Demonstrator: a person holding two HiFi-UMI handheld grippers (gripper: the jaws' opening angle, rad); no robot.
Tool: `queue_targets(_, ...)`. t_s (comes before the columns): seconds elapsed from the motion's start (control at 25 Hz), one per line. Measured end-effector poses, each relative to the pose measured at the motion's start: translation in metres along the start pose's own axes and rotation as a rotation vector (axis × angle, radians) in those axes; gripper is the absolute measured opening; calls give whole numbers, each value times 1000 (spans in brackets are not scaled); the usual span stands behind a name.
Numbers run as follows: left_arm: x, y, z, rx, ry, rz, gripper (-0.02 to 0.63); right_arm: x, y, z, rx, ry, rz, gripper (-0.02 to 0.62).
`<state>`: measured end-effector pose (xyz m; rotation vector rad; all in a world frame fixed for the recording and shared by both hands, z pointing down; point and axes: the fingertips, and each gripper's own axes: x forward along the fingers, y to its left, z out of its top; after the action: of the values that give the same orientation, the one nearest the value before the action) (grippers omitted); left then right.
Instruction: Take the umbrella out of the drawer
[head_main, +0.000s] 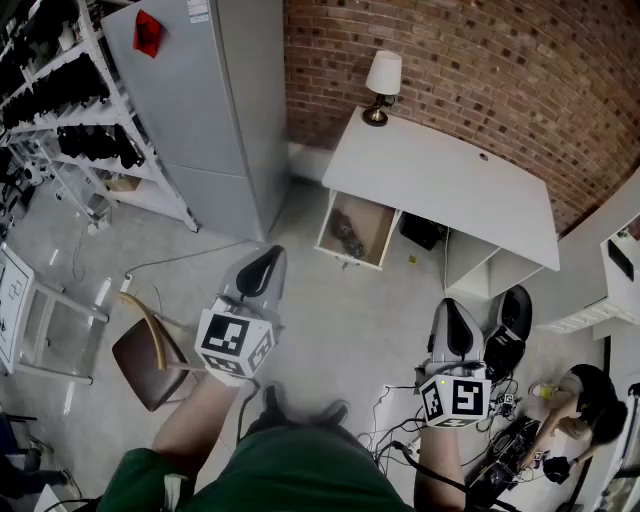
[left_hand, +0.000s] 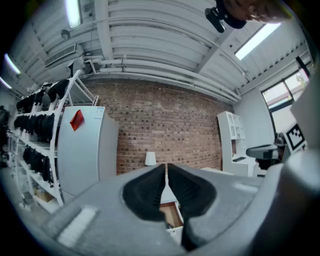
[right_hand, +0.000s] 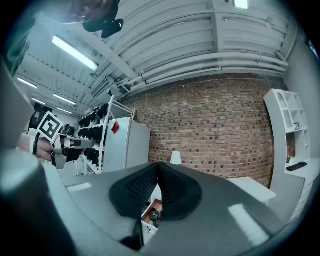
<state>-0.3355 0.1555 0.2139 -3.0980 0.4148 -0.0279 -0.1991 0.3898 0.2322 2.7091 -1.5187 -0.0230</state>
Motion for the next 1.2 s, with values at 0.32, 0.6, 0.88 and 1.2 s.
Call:
queue_targets(0.32,-4,-14,2,7,-2,11,12,-14,-11,2,-8,-6,6,2)
queue_targets(0.6,-4,-47,-1,20,-5,28,12,-35,-36,-1,15,-35,25,2)
queue_targets(0.88,-11,-76,-3,30,0,52,12,-51,-62,-2,13,-59,47,2)
queue_targets(1.2,6,-78,-11,7,22,62,12,-44,-72,-2,-69,-24,63,1)
